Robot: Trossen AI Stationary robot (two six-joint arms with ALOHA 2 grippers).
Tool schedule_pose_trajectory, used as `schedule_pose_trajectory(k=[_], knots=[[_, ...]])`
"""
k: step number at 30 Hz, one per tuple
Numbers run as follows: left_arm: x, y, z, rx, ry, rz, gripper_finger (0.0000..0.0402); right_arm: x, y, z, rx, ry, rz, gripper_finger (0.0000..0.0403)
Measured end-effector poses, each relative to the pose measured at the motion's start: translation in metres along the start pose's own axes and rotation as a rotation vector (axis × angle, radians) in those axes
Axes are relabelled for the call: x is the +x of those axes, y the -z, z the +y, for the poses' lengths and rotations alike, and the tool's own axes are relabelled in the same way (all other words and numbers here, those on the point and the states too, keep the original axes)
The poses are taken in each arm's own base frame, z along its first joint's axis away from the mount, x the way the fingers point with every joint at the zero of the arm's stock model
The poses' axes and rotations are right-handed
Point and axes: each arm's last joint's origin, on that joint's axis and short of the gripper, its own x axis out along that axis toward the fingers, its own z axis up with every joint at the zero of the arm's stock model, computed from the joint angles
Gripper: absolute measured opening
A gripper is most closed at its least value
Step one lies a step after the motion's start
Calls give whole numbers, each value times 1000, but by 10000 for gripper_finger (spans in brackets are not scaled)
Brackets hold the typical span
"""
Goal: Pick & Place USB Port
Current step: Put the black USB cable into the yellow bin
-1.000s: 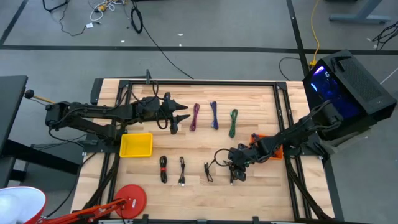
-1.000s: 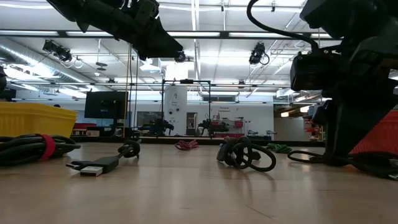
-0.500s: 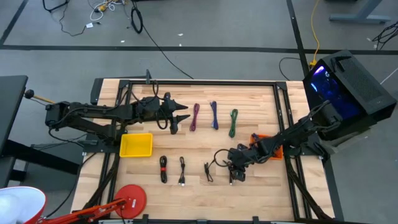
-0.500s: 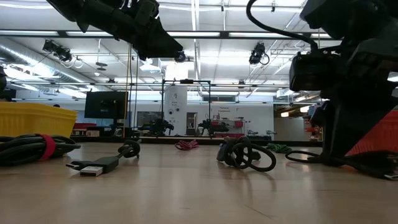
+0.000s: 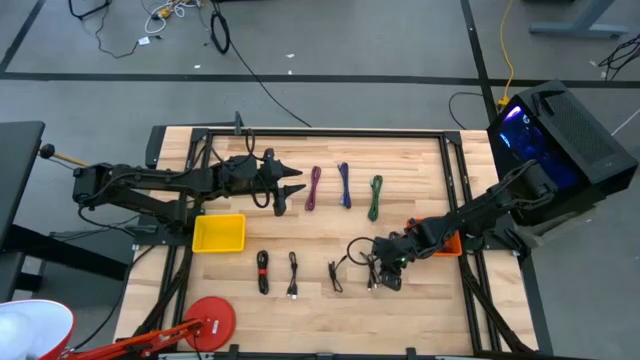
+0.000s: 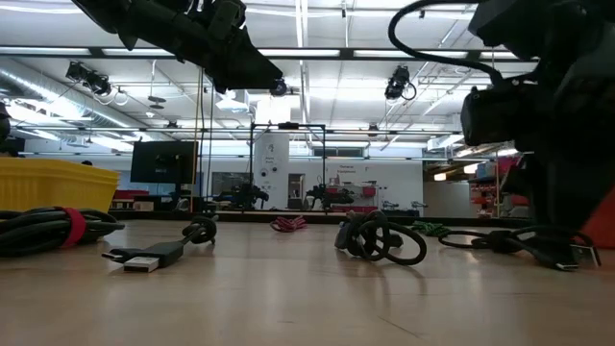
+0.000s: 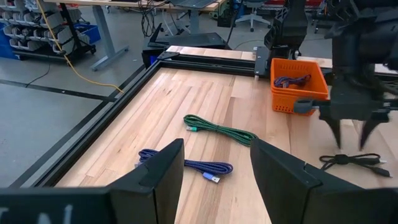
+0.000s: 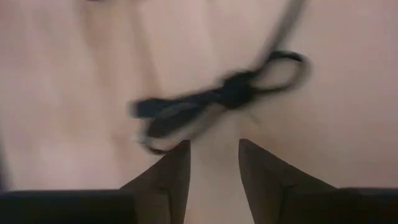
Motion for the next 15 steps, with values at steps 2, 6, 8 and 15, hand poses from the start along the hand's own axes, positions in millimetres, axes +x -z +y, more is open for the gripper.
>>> schedule_pose_trajectory(k=[2,6,8,15], knots=[[0,0,0,0,0,-1,190,0,-3,3,3,-55,-7,135],[0,0,0,0,0,-1,190,-1,-6,8,26,-117,-17,135],[0,0,0,0,0,0,190,-1,-5,8,43,-123,-9,135],[0,0,-1,0,21,0,190,-1,-6,10,72,-136,-22,135]])
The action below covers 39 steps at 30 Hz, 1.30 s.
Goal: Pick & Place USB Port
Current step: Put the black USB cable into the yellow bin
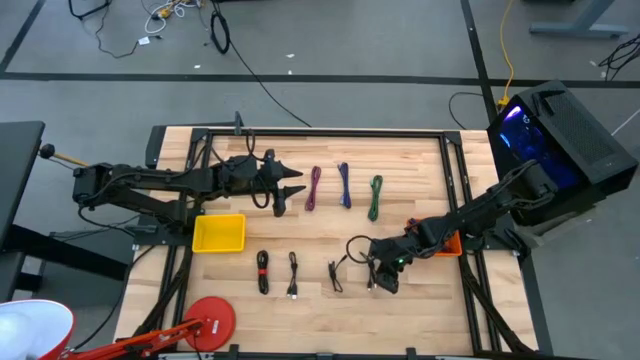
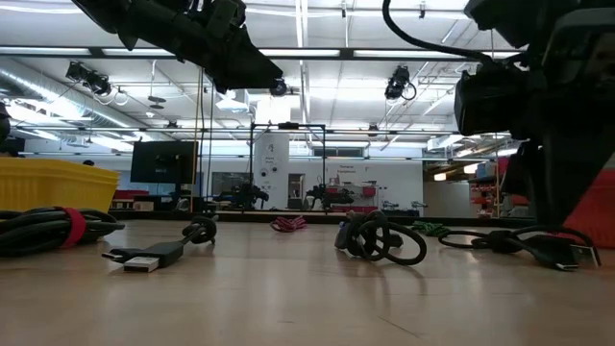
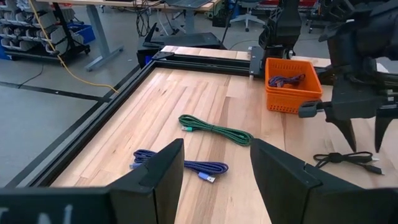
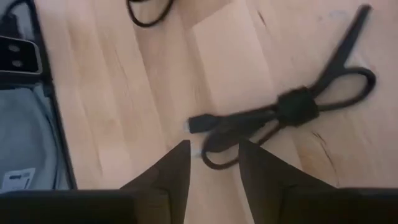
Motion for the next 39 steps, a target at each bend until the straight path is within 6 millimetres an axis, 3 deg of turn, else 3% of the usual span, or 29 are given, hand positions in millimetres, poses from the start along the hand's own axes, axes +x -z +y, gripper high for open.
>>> schedule_pose_trajectory(k=[7,34,39], knots=[[0,1,0,1,-1,9,190,9,5,6,-23,-8,-13,135],[0,2,0,-1,-2,18,190,11,4,3,-54,74,-68,122],[0,3,0,1,-2,25,190,20,3,1,-62,73,-67,121]])
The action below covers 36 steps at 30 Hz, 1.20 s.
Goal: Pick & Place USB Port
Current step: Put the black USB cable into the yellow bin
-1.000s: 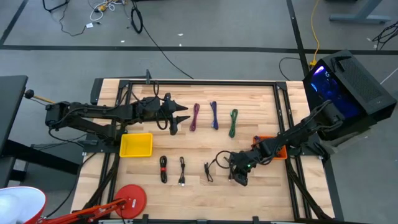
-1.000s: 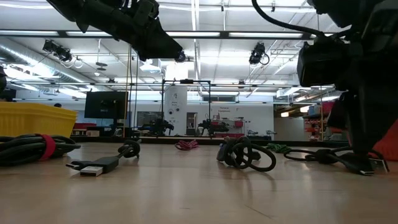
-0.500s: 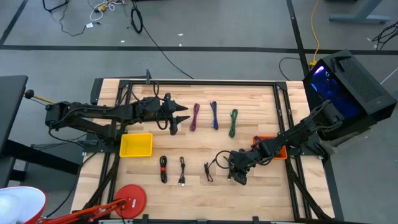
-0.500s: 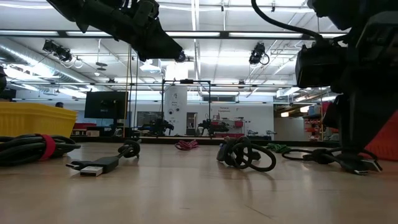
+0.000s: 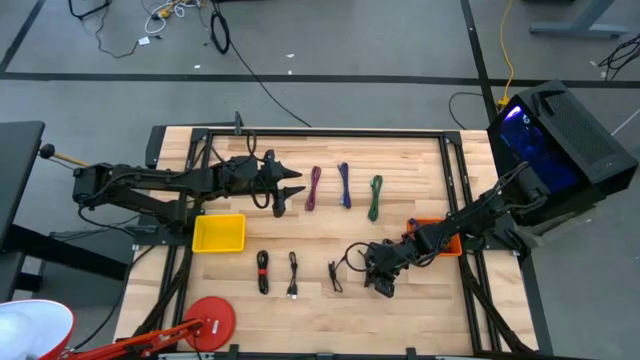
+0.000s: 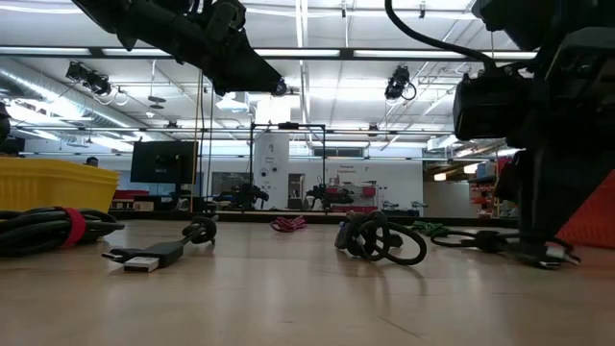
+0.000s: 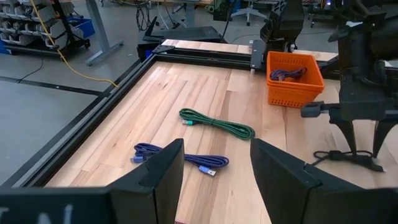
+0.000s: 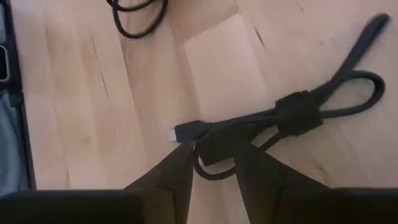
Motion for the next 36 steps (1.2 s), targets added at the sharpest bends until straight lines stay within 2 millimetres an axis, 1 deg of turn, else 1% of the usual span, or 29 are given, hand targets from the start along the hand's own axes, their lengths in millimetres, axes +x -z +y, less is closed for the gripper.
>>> schedule_pose_trajectory(k=[4,11,23,28,30,32,36], knots=[[0,0,0,1,0,1,190,7,-2,1,-19,-30,-5,121],[0,1,0,2,0,5,190,5,-3,-1,-14,-43,17,120],[0,1,0,3,0,7,190,3,-4,-7,-17,-6,23,120],[0,1,0,3,0,8,190,7,-4,-8,-12,13,14,118],[1,1,0,3,-1,10,190,8,-4,-9,-10,22,8,107],[1,1,0,3,0,8,190,8,-4,-9,-29,19,14,86],[1,1,0,3,-1,8,190,9,-5,-6,-45,-46,17,49]])
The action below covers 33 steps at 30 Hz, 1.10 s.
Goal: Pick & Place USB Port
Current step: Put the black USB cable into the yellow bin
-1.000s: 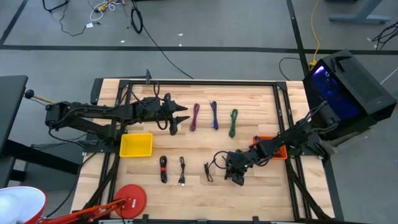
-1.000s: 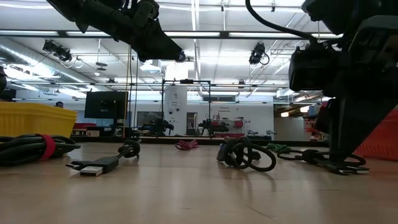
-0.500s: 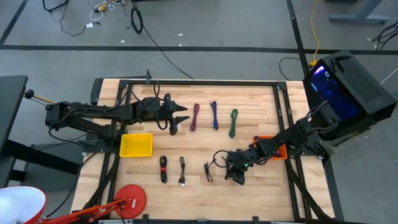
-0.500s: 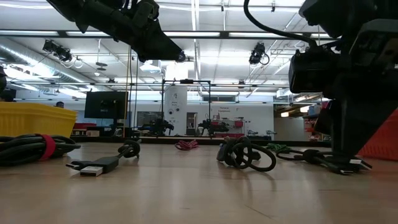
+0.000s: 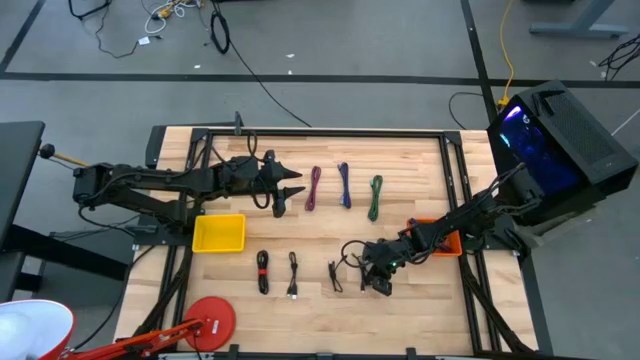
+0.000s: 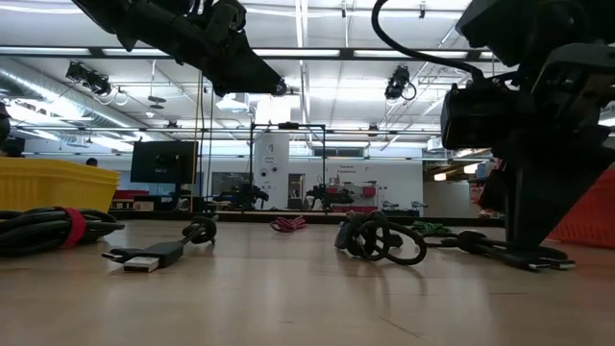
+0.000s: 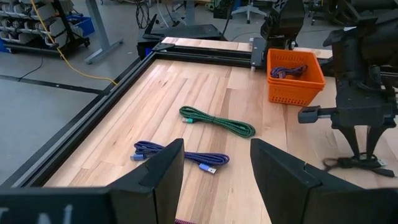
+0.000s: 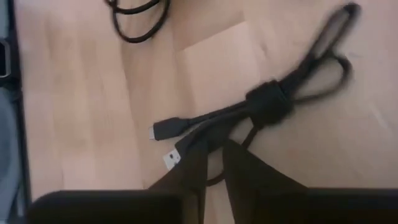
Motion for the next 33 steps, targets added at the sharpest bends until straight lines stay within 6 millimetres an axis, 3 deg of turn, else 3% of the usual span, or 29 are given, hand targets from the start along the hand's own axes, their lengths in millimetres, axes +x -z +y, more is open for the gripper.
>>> schedule_pose_trajectory(k=[5,18,33], knots=[[0,0,0,0,0,0,190,0,1,1,18,-19,17,46],[0,0,0,0,0,0,190,-1,-2,-1,28,-50,34,112],[0,0,0,-1,0,0,190,-4,-13,-14,24,-45,19,103]])
